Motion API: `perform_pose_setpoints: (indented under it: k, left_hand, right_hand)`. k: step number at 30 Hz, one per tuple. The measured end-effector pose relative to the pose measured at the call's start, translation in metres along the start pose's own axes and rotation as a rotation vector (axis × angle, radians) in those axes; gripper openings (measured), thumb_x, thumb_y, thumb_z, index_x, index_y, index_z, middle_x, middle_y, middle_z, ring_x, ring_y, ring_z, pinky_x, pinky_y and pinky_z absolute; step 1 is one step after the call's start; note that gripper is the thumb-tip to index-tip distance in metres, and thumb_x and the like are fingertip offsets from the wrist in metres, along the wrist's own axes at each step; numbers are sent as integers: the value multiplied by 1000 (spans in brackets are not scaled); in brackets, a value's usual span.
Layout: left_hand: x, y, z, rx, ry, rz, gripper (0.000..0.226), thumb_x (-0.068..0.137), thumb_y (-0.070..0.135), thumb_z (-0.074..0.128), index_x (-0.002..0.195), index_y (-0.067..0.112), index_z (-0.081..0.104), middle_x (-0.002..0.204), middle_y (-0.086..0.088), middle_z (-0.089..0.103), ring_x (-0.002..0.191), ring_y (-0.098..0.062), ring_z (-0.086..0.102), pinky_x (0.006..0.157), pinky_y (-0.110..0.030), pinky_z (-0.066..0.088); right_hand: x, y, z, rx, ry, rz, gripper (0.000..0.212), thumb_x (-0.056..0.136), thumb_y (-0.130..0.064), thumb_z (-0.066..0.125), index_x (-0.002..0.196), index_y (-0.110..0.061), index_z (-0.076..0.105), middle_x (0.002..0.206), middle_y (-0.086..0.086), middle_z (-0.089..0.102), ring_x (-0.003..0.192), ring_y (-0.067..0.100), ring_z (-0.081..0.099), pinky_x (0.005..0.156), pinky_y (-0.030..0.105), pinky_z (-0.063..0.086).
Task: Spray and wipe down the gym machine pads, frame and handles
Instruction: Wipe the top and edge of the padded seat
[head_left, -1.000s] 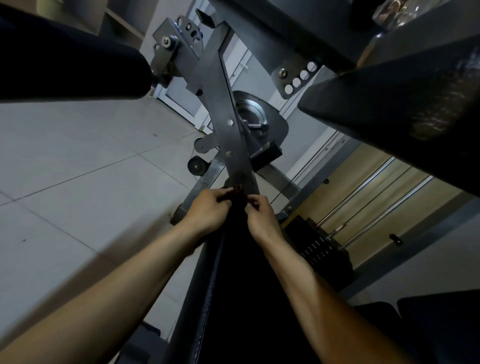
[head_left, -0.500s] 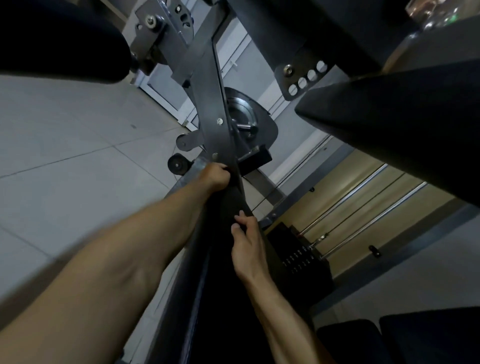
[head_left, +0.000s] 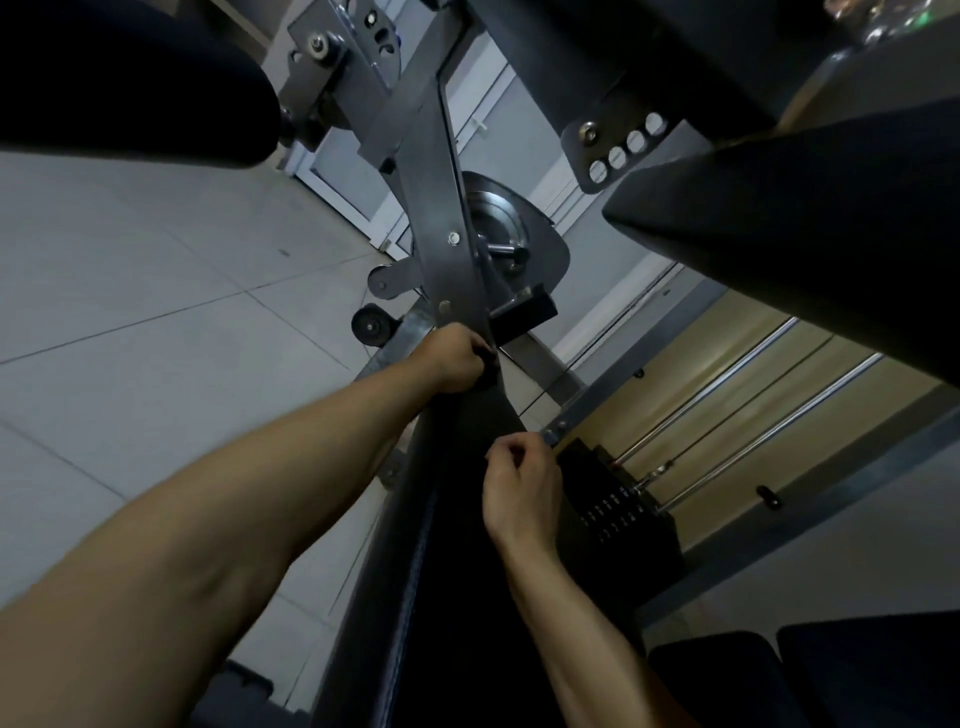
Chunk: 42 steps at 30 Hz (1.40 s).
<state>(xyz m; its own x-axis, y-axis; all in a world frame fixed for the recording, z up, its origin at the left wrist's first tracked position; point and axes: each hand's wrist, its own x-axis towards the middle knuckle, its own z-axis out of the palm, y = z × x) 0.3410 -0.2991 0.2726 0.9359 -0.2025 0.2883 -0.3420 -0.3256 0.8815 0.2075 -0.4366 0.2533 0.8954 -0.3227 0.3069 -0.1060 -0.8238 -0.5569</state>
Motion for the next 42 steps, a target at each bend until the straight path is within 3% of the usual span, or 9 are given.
perform_pose_setpoints:
  k: [4,12,15,17,20,28,32,37,42]
  left_hand:
    - [-43,-3,-9,-2,-17,33,41,95,0,54,126,19,73,130,-3,69,112,-12,61,82,-11,44]
    - [-164,18,-11,122,-24,117,46,84,18,50,122,28,74,133,3,67,122,-16,60,108,-35,48]
    - [-150,23,-8,157,-28,77,50,84,17,50,128,25,71,140,0,63,129,-20,58,111,-38,46]
    - [-126,32,-8,170,-39,10,48,90,7,53,134,20,68,144,-4,60,132,-23,56,111,-32,43]
    - [-107,41,-7,120,-41,-73,48,93,1,53,136,19,66,142,-7,61,127,-23,57,99,-25,43]
    - [-198,42,-24,9,-52,-43,41,98,5,55,133,22,68,131,4,64,118,-9,58,91,-13,41]
    - [-266,46,-30,34,-71,26,42,96,5,59,129,27,71,137,9,62,124,-9,57,109,-28,46]
    - [-312,50,-30,42,-67,74,42,96,5,61,133,21,70,140,14,60,129,-3,54,115,-25,40]
    - [-265,55,-28,-4,-52,-69,40,98,3,57,134,19,68,128,-1,70,109,-17,69,99,-34,55]
  right_hand:
    - [3,-3,3,-43,53,18,17,87,-50,48,86,-38,60,104,-10,57,97,12,59,90,44,55]
    - [-8,-9,-15,-101,-40,19,18,98,-37,50,103,-38,68,118,-8,63,99,11,58,77,30,45]
    - [-44,-5,-40,-60,-258,-5,41,105,-37,47,145,-38,54,155,-7,48,135,13,48,107,32,39]
    - [-82,0,-55,-48,-458,10,57,107,-52,39,161,-38,27,170,-10,20,157,15,18,126,40,15]
    - [-114,12,-62,-113,-582,-7,67,103,-71,23,162,-46,4,173,-11,-4,159,15,-8,126,50,-6]
    - [-110,14,-52,-168,-512,-42,64,105,-66,17,163,-43,4,174,-7,-3,160,19,-5,126,52,-3]
    - [-114,13,-53,-178,-476,-53,63,106,-64,18,163,-43,7,174,-5,-1,160,20,-2,127,51,-1]
    - [-149,11,-76,-75,-448,-90,64,107,-59,31,164,-33,19,173,-3,11,160,19,6,129,46,9]
    - [-207,23,-117,-154,-804,-405,130,75,-90,57,162,-32,-19,166,-10,-34,149,4,-35,125,36,-16]
